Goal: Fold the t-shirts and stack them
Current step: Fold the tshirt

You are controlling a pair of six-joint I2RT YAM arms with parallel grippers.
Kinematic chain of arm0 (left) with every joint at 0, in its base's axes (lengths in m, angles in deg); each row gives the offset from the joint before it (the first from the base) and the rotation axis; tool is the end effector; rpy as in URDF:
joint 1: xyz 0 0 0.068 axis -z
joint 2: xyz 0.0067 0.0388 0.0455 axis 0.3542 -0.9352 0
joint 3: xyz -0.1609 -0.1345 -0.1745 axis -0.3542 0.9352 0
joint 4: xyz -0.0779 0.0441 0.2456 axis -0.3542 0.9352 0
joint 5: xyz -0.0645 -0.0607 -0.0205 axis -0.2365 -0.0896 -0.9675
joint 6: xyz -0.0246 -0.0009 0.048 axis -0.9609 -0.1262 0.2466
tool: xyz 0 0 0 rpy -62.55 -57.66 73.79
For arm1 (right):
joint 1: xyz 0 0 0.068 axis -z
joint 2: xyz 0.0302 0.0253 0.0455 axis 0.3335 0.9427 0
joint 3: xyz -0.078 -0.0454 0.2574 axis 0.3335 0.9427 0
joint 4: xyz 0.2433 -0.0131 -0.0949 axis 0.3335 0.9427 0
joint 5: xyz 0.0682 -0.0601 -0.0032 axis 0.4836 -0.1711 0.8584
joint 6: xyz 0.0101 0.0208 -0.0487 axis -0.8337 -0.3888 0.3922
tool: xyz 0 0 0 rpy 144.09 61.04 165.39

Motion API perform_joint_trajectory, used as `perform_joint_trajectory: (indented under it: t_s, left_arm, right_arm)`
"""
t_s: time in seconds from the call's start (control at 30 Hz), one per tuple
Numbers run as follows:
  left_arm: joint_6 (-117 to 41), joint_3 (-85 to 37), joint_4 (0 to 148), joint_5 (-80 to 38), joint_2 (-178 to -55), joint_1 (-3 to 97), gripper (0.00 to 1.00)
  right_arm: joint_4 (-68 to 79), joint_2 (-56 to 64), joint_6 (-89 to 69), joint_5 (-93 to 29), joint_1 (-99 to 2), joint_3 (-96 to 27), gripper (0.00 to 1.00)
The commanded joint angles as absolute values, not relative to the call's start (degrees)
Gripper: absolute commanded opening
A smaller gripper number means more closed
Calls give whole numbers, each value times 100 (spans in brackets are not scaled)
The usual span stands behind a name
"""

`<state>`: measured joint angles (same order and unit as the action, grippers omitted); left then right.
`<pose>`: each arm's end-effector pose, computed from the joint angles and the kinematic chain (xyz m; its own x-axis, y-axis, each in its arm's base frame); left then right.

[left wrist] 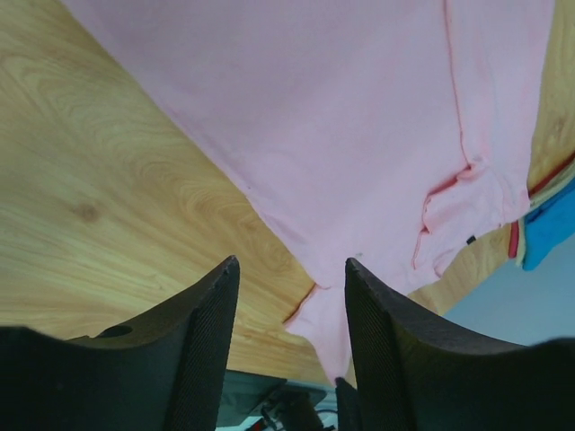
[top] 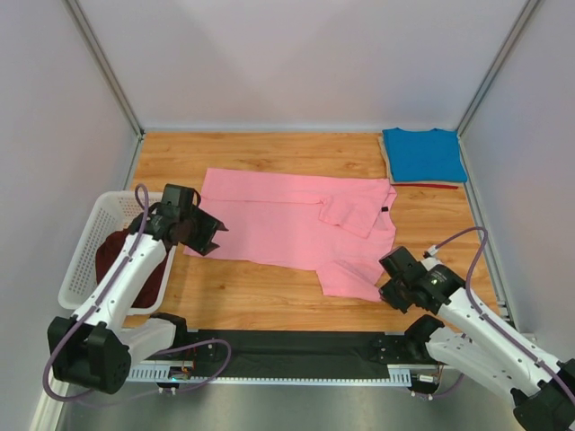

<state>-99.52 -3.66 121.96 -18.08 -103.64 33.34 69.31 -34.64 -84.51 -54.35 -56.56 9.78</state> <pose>0.2034 -0.0488 0.2696 -0.4864 -0.8698 -0.0832 -0.7056 0.4472 -0.5496 0.0892 0.0565 0.1992 -0.6438 0.7149 -0.2727 0.6834 0.6976 0.2153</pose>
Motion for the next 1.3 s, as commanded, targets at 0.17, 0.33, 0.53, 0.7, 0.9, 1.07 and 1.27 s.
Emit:
perform_joint_trajectory:
  t_s: [0.17, 0.33, 0.53, 0.7, 0.9, 1.07, 1.27]
  left_arm:
    - [-10616, -886, 13444, -1012, -11298, 3305, 57]
    - [-11098, -281, 12461, -1346, -11124, 3445, 57]
    - [-11687, -403, 13502, -327, -11036, 3568, 56]
    - [-12249, 194, 13286, -168, -10878, 3568, 54]
    - [-12830, 792, 12758, 60, -10894, 3560, 54]
    - [-12910, 889, 12477, 130, -11176, 3463, 53]
    - [-12980, 775, 12723, 596, -11466, 3428, 52]
  right_arm:
    - [7645, -3450, -8509, -6491, -5605, 409, 0]
    - [7724, -3362, -8272, -6720, -5333, 312, 0]
    - [7847, -3405, -8043, -6808, -5156, 233, 0]
    - [7663, -3660, -7999, -6651, -5156, 312, 0]
    - [7215, -3906, -7867, -6290, -5156, 488, 0]
    - [7136, -3915, -7815, -6185, -5156, 479, 0]
    - [7021, -3924, -7753, -6087, -5156, 558, 0]
